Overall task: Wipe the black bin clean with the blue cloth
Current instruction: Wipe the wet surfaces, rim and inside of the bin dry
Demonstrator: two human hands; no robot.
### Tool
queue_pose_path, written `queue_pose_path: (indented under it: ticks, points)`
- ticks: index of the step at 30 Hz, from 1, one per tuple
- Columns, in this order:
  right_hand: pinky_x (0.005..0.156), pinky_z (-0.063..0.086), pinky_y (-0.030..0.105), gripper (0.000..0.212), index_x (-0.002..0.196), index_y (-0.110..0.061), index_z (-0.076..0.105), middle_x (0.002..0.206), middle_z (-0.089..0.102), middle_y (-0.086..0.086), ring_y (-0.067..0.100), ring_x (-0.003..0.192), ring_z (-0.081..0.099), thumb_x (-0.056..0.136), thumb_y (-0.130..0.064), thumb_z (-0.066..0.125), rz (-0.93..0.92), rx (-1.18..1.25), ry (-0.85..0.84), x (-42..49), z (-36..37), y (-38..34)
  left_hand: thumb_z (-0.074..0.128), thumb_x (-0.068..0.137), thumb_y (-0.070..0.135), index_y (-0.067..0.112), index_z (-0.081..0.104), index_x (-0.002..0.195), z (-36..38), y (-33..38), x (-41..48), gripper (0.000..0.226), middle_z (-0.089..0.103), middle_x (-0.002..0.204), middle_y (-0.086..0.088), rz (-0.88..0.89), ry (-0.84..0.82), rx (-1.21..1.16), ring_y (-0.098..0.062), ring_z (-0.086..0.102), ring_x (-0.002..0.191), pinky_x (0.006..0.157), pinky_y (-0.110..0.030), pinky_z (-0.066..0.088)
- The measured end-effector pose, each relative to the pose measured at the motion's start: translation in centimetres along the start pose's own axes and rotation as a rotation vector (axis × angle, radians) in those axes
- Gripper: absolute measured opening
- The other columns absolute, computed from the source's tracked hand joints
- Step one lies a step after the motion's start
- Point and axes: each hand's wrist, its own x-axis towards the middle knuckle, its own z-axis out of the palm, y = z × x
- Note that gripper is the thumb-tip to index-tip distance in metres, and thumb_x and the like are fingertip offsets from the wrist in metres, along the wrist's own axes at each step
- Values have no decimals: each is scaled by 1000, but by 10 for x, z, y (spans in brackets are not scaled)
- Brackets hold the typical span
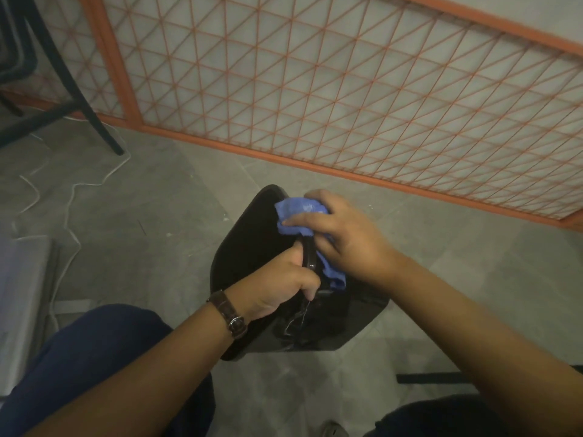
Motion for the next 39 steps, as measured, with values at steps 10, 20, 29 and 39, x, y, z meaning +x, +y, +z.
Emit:
queue_pose_path:
  ticks: [10,20,29,39]
  points:
    - [89,42,44,38,118,-24,62,126,52,13,34,108,48,86,-7,51,60,-82,-162,71,40,56,37,67,-27,23,50,111,2,-2,3,67,65,63,14,-23,-11,-89,2,61,61,54,-11,45]
    - [77,44,32,50,131,-28,39,109,49,-5,17,90,53,86,-18,57,769,165,117,15,-47,88,34,70,-22,7,55,97,-6,3,11,45,58,85,-10,-13,243,-320,-18,59,79,63,-18,51]
    - [62,51,25,30,100,-11,62,96,68,4,12,73,66,92,-36,49,1279,976,733,-138,-39,28,47,77,-2,8,50,87,-34,20,22,14,48,73,-10,-38,364,-407,-21,54,66,60,-26,52]
    - [66,49,33,22,93,-10,57,86,63,8,22,79,62,93,-28,45,1340,889,576,-138,7,11,51,88,22,9,57,84,-59,22,28,15,59,81,-8,-26,455,-598,-22,63,74,85,-34,53]
